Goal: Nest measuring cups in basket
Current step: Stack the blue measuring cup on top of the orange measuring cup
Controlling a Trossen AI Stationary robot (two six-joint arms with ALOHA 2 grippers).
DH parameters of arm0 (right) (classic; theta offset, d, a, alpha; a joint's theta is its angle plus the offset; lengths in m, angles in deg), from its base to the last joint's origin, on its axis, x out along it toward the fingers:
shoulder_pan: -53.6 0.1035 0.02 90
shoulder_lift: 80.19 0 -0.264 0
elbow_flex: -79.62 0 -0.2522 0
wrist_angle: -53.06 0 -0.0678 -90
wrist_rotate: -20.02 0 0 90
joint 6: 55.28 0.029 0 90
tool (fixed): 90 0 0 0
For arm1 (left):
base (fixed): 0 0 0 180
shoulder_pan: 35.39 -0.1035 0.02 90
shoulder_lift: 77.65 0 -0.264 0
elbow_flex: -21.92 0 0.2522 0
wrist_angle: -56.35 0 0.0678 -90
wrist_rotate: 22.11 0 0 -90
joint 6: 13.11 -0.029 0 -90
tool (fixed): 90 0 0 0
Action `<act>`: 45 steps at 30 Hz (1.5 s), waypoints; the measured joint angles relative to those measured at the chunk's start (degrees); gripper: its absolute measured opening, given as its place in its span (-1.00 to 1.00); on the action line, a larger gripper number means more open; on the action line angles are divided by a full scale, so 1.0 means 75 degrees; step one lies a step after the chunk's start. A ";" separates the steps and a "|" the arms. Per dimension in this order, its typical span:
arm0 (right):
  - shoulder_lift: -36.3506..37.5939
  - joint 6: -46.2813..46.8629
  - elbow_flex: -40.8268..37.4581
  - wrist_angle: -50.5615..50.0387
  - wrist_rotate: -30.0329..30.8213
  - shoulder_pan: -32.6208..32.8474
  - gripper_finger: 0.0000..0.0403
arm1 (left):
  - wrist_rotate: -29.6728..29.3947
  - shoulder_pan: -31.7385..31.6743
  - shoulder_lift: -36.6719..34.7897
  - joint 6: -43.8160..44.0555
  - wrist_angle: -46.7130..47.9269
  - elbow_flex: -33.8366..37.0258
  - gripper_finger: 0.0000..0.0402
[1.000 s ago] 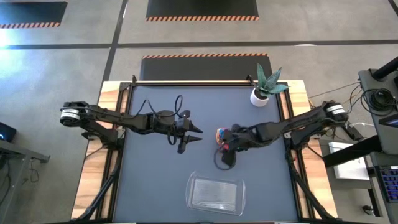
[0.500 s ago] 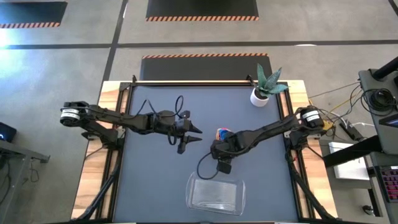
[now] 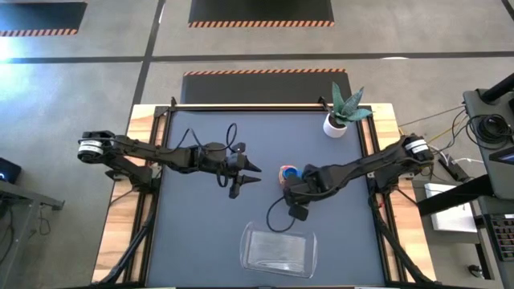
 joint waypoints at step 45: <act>0.1778 -0.0493 -0.2031 -0.0361 0.1421 -0.2088 0.00 | 0.0003 -0.0002 0.0000 -0.0003 -0.0029 0.0000 -0.35</act>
